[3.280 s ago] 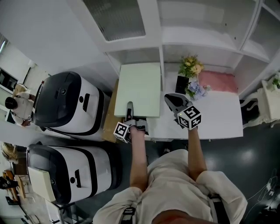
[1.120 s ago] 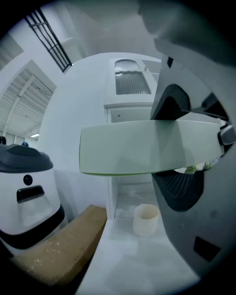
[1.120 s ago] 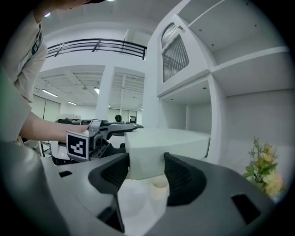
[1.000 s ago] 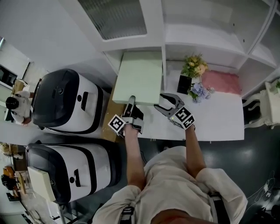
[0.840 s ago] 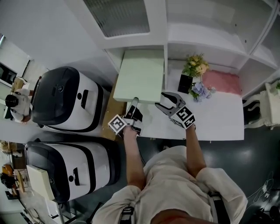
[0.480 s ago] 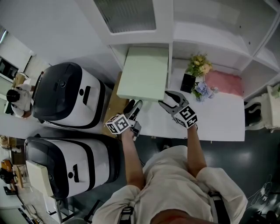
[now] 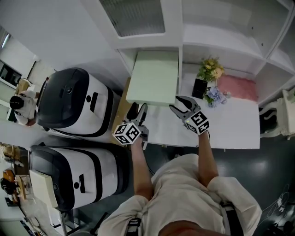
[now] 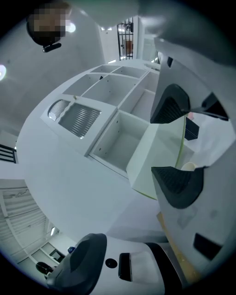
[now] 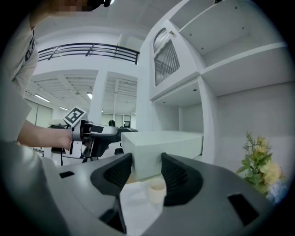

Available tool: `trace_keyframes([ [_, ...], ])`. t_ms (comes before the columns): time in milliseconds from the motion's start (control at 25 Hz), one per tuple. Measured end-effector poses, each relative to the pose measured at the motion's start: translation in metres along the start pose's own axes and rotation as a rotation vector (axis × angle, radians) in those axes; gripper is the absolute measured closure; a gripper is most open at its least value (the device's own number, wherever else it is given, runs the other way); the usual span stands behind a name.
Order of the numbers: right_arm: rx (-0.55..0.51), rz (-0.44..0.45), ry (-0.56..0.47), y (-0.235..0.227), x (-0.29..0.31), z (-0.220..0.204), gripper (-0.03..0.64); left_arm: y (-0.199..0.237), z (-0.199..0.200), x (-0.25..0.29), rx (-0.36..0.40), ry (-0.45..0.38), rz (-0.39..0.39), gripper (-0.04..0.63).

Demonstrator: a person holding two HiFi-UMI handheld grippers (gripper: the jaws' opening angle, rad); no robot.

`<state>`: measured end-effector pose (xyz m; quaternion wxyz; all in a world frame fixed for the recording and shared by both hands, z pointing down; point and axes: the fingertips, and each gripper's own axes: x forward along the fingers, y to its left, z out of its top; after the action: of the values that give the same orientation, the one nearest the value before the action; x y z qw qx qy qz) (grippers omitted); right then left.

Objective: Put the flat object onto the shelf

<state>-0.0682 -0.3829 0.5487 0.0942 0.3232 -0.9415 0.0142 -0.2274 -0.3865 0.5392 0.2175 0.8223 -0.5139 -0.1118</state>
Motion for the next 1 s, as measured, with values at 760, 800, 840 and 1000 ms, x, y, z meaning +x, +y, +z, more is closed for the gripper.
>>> trace_keyframes([
  [760, 0.014, -0.029, 0.013, -0.012, 0.004, -0.002, 0.374, -0.006, -0.008, 0.024, 0.290, 0.059, 0.167, 0.543],
  [800, 0.015, -0.029, 0.012, -0.013, 0.003, -0.002, 0.375, -0.006, -0.008, 0.025, 0.283, 0.057, 0.164, 0.556],
  [840, 0.017, -0.029, 0.011, -0.014, 0.003, -0.003, 0.376, -0.006, -0.008, 0.026, 0.279, 0.055, 0.161, 0.561],
  [1000, 0.015, -0.033, 0.007, -0.018, 0.006, -0.001, 0.379, -0.006, -0.008, 0.031, 0.265, 0.048, 0.154, 0.572],
])
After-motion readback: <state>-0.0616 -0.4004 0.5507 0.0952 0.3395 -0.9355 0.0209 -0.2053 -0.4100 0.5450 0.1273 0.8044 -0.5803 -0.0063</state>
